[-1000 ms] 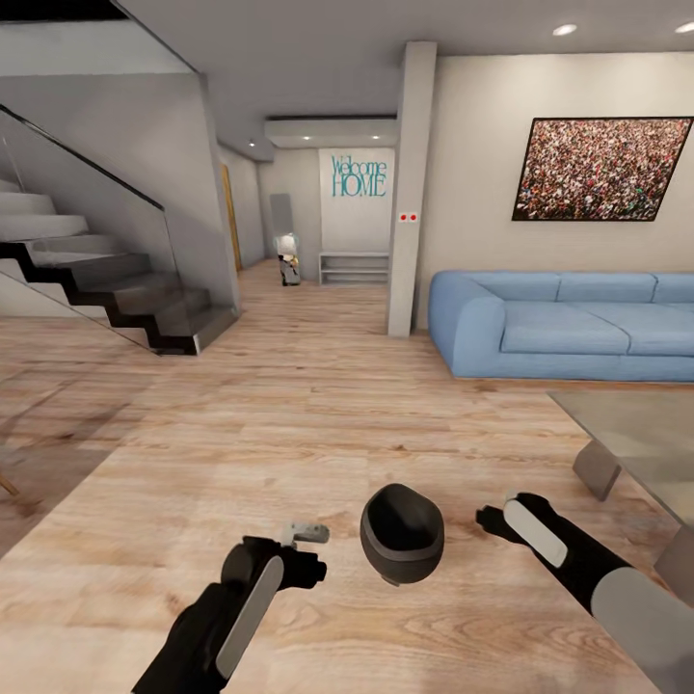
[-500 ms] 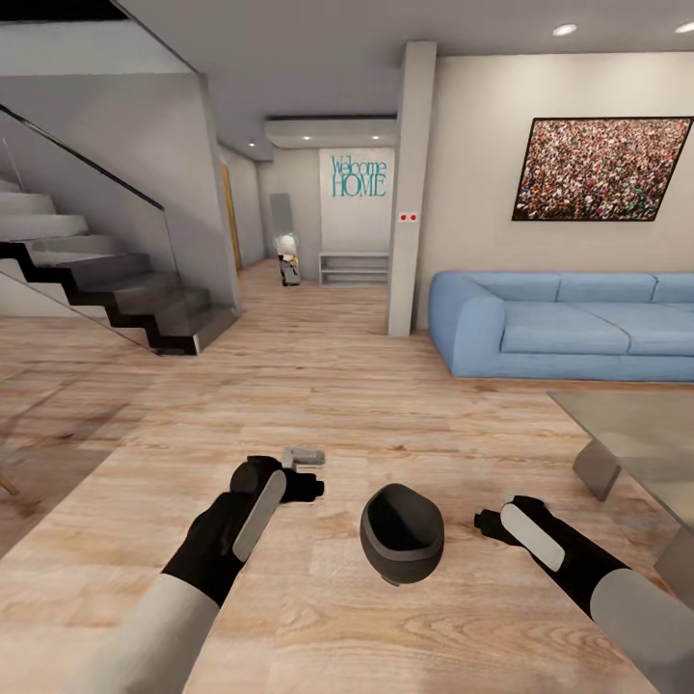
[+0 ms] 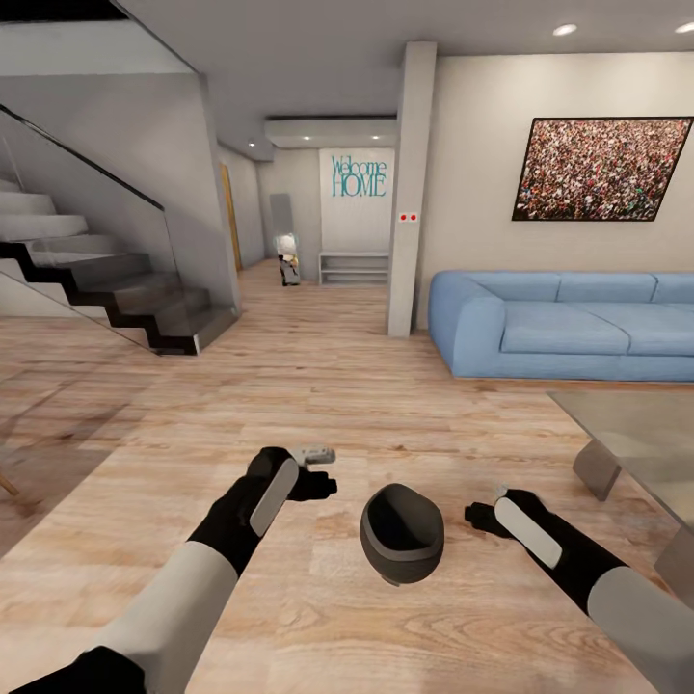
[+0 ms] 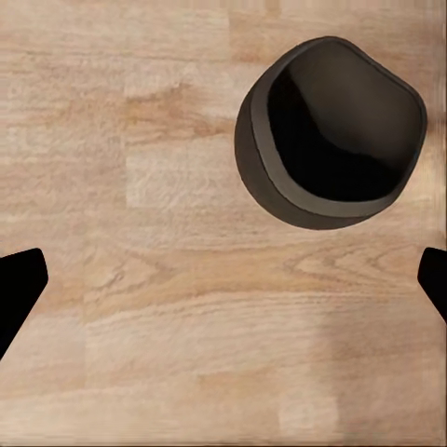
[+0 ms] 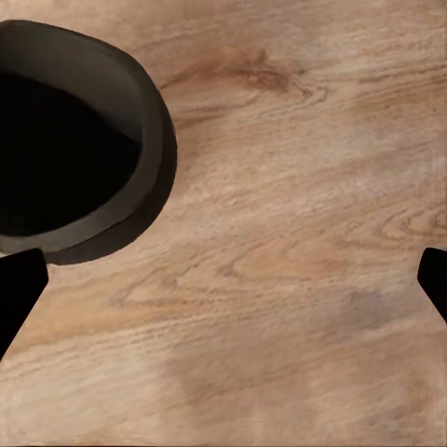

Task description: Place each of the two pumpkins and all three candles from the living room inside a cabinet in the living room (use any cabinet), then make sure every cabinet is closed, and position the cauldron so it is next to a table in the living room.

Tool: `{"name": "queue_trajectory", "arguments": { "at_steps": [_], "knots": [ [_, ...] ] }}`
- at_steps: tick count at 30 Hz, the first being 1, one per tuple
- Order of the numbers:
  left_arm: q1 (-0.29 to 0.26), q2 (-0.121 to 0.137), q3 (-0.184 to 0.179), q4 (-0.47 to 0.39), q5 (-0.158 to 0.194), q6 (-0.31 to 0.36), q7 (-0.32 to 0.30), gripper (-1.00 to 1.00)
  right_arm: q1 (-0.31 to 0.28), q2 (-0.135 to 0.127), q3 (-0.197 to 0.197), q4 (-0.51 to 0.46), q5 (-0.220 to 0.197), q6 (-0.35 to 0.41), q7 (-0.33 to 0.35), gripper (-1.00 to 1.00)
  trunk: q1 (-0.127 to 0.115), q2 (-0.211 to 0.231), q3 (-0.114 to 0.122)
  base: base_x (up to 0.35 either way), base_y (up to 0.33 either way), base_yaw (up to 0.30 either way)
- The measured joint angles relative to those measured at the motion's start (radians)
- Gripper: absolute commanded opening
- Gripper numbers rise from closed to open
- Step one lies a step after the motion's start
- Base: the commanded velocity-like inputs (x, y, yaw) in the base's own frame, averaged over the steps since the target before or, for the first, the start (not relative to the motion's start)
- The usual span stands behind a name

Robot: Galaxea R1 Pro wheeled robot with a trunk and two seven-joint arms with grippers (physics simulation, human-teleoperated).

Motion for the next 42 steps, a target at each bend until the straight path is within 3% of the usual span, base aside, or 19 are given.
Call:
{"name": "queue_trajectory", "arguments": {
  "at_steps": [2, 6, 8, 10, 13, 21, 26, 32, 37, 42],
  "knots": [
    [-0.001, 0.000, 0.000, 0.009, 0.010, -0.002, 0.000, 1.00, 0.003, 0.001, -0.002, -0.067, 0.001, 0.054, -0.004, 1.00, 0.000, 0.000, 0.000, 0.000, 0.000, 0.000],
    [-0.001, -0.002, 0.001, 0.011, 0.018, -0.003, 0.001, 1.00, -0.002, 0.011, -0.016, -0.183, -0.004, 0.255, -0.037, 1.00, 0.000, 0.000, 0.000, 0.000, 0.000, 0.000],
    [-0.003, -0.008, 0.000, 0.009, 0.020, -0.004, 0.002, 1.00, -0.024, 0.045, -0.037, -0.192, -0.005, 0.310, -0.089, 1.00, 0.000, 0.000, 0.000, 0.000, 0.000, 0.000],
    [-0.009, -0.011, 0.000, 0.007, 0.021, -0.004, 0.003, 1.00, -0.046, 0.106, -0.076, -0.161, -0.007, 0.340, -0.178, 1.00, 0.000, 0.000, 0.000, 0.000, 0.000, 0.000],
    [-0.014, -0.013, 0.000, 0.007, 0.021, -0.003, 0.021, 1.00, -0.052, 0.147, -0.089, -0.130, -0.005, 0.347, -0.217, 1.00, 0.000, 0.000, 0.000, 0.000, 0.000, 0.000],
    [-0.016, -0.018, -0.006, 0.020, 0.033, -0.012, 0.056, 1.00, -0.055, 0.218, -0.094, -0.064, 0.001, 0.334, -0.236, 1.00, 0.000, 0.000, 0.000, 0.000, 0.000, 0.000],
    [-0.015, -0.021, -0.015, 0.030, 0.036, -0.015, 0.047, 1.00, -0.055, 0.257, -0.091, -0.023, 0.086, 0.295, -0.228, 1.00, 0.000, 0.000, 0.000, 0.000, 0.000, 0.000],
    [-0.015, -0.021, -0.048, 0.035, 0.040, -0.015, 0.043, 1.00, -0.055, 0.271, -0.091, -0.003, 0.121, 0.284, -0.222, 1.00, 0.000, 0.000, 0.000, 0.007, 0.000, 0.000],
    [-0.015, -0.021, -0.054, 0.035, 0.088, -0.016, 0.043, 1.00, -0.055, 0.272, -0.094, -0.001, 0.124, 0.283, -0.222, 1.00, 0.000, 0.000, 0.000, 0.109, -0.040, 0.000],
    [-0.015, -0.021, -0.055, 0.036, 0.102, -0.016, 0.043, 1.00, -0.055, 0.272, -0.095, -0.001, 0.124, 0.283, -0.222, 1.00, 0.000, 0.000, 0.000, 0.033, -0.018, 0.000]
  ]
}}
